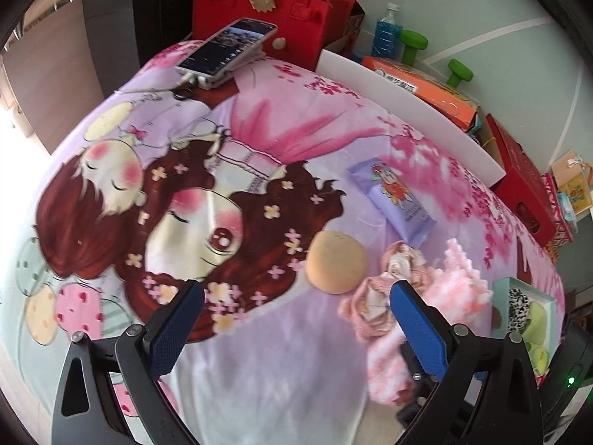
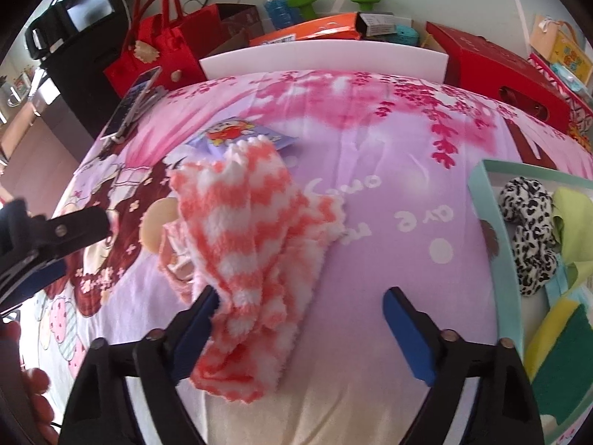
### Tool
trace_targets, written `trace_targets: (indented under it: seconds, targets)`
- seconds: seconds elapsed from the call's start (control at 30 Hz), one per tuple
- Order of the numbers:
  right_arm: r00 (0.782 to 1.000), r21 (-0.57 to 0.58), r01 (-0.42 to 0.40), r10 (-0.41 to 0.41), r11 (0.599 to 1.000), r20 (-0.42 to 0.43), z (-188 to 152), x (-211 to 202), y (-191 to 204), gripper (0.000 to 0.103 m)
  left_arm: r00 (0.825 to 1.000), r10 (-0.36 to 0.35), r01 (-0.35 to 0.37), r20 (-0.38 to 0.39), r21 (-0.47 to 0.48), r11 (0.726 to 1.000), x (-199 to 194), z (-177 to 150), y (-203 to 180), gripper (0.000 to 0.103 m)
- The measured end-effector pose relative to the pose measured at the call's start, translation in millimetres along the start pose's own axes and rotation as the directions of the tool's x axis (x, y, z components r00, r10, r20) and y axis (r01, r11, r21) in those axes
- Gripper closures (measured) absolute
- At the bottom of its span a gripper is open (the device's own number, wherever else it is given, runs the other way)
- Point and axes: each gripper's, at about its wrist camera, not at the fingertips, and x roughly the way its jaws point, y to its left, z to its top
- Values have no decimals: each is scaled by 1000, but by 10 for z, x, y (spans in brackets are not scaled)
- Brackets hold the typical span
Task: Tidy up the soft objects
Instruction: 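Grasp the pink-white striped towel with the right gripper and lift it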
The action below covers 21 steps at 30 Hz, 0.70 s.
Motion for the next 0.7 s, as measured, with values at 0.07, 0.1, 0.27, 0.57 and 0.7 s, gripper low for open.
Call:
trace_targets:
  seconds: [0.07,0.1,0.27,0.57,0.7]
  targets:
    - [1000,-5,-19,19,1000,0,-7,0,30,28,1000,-5,5,-14,8,1000,37,-10,-37,3]
    - [1000,-7,-31,31,1000,-1,-10,-2,41,33,1000,2,-1,-25,14,1000,61,-13,-54,3]
    - [996,3,-94,94,996,-1,-15,-10,76,53,997,-8,9,-72,19,1000,155,-42,-94,3]
    - [987,30,-161,161,986,3,-26,-17,57,78,992,-59,58,-111,-17,998,270,-73,-182,3]
    - [985,40,-172,172,984,9,-23,-35,19,82,992,-62,61,-114,-12,998,311,-85,-239,3]
